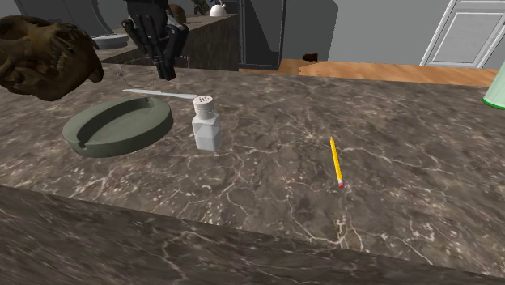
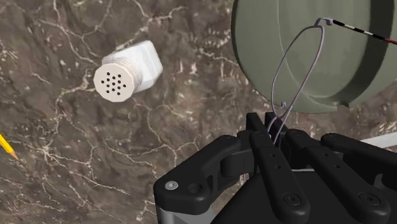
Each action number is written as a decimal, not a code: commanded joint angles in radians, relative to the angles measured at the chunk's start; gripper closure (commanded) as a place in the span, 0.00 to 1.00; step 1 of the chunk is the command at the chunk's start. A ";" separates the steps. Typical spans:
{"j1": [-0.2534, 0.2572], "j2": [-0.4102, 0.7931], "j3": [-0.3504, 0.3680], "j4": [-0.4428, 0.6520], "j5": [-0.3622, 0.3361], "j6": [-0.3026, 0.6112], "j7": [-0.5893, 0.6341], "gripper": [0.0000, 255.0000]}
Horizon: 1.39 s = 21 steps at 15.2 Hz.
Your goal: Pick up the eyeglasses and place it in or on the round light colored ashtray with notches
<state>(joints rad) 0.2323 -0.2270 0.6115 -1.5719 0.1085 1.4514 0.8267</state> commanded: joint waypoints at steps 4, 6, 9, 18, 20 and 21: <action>0.039 0.018 0.087 0.030 -0.004 -0.007 0.129 1.00; 0.055 0.031 0.125 0.045 -0.010 -0.009 0.183 1.00; 0.057 0.005 0.115 -0.020 0.006 0.034 0.170 1.00; 0.067 -0.052 0.100 -0.191 0.041 0.159 0.144 1.00; 0.067 -0.055 0.100 -0.200 0.042 0.166 0.143 1.00; 0.067 -0.055 0.100 -0.200 0.042 0.166 0.143 1.00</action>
<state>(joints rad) 0.2993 -0.2813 0.7106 -1.7691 0.1504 1.6144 0.9693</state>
